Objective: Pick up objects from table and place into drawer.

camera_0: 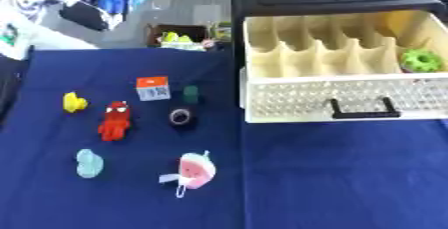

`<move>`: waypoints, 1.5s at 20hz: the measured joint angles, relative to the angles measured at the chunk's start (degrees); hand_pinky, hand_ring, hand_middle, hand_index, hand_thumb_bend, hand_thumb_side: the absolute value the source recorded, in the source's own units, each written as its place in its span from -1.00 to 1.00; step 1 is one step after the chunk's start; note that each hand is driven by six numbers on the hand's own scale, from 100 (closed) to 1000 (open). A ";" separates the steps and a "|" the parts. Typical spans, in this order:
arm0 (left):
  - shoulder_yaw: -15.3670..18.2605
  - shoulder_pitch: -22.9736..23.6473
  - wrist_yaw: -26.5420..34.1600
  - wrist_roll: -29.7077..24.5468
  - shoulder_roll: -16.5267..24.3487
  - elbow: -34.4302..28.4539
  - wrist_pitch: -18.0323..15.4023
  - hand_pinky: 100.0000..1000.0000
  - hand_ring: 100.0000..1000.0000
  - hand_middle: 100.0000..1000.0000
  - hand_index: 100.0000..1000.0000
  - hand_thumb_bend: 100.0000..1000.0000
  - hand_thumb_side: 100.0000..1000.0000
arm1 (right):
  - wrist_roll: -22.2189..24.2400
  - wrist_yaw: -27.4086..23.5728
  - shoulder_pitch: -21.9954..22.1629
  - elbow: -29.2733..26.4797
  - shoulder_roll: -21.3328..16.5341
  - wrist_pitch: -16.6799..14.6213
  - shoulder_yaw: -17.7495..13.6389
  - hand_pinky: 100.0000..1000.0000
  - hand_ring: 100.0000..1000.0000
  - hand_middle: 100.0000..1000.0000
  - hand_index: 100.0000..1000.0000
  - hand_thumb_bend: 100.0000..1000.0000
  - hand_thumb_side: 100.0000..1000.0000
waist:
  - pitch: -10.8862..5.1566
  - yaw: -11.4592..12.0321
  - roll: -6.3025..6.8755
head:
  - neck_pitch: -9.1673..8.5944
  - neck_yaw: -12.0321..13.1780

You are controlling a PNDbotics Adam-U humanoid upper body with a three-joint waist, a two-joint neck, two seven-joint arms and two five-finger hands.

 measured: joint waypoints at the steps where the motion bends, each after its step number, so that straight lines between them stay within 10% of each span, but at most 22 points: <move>1: -0.45 -0.18 0.69 -0.28 -0.58 -0.97 -0.12 -0.92 -0.42 -0.51 -0.21 -1.00 -0.68 | -0.02 0.02 -0.21 0.00 0.00 0.15 0.11 0.11 -0.16 -0.39 0.35 -1.00 1.00 | -0.07 -0.02 -0.03 | 0.00 -0.38; 12: -4.41 -2.10 7.59 -1.91 -6.66 -9.59 0.45 -0.94 -0.43 -0.52 -0.22 -1.00 -0.67 | -3.14 1.10 -2.52 0.00 0.69 0.09 0.98 0.15 -0.13 -0.36 0.36 -1.00 1.00 | -0.81 -0.84 0.68 | -0.06 -1.71; 30: -6.43 -3.16 7.06 0.46 -14.11 -4.82 1.58 -0.85 -0.35 -0.45 -0.15 -1.00 -0.68 | -4.06 1.08 -3.92 0.00 2.03 0.23 1.33 0.15 -0.15 -0.37 0.35 -1.00 1.00 | -1.11 -3.17 2.28 | -0.41 -0.71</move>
